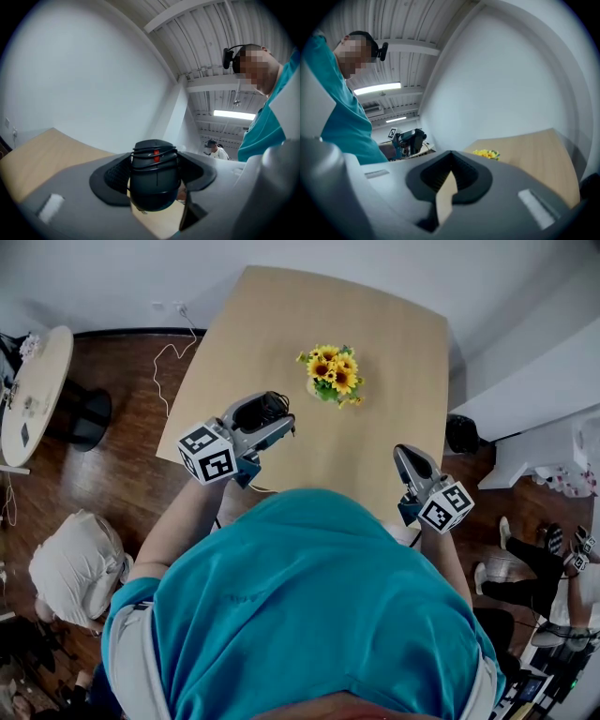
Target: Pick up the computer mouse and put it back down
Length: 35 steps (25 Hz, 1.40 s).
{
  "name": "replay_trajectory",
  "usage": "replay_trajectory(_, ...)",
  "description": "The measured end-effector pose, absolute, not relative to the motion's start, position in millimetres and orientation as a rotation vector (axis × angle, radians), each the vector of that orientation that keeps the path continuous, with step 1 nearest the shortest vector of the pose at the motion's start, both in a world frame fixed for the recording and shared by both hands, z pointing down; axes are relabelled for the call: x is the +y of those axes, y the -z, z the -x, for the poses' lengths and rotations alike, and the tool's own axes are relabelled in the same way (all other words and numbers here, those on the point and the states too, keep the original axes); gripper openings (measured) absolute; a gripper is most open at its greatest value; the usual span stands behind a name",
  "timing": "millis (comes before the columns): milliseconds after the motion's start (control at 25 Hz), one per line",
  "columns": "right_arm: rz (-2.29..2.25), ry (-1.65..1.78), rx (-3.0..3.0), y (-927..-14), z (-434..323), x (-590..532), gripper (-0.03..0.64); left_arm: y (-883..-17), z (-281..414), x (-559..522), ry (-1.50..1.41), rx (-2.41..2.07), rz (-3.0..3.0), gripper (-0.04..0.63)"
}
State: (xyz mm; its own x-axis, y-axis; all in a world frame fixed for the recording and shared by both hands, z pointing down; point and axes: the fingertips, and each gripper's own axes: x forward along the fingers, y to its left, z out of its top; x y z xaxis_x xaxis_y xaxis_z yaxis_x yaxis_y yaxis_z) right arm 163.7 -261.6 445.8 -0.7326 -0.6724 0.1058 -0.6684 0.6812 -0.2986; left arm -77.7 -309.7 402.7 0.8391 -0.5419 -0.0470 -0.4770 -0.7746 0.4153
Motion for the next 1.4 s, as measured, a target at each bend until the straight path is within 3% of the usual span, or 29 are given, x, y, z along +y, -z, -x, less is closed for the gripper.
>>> replay_trajectory(880,1.256,0.584,2.831,-474,-196,-246,0.000,-554,32,-381,-0.225,-0.861,-2.350,0.313)
replay_trajectory(1400,1.327,0.669,2.799,-493,-217,-231,0.000,-667,-1,-414,-0.643,-0.938,-2.188,0.313)
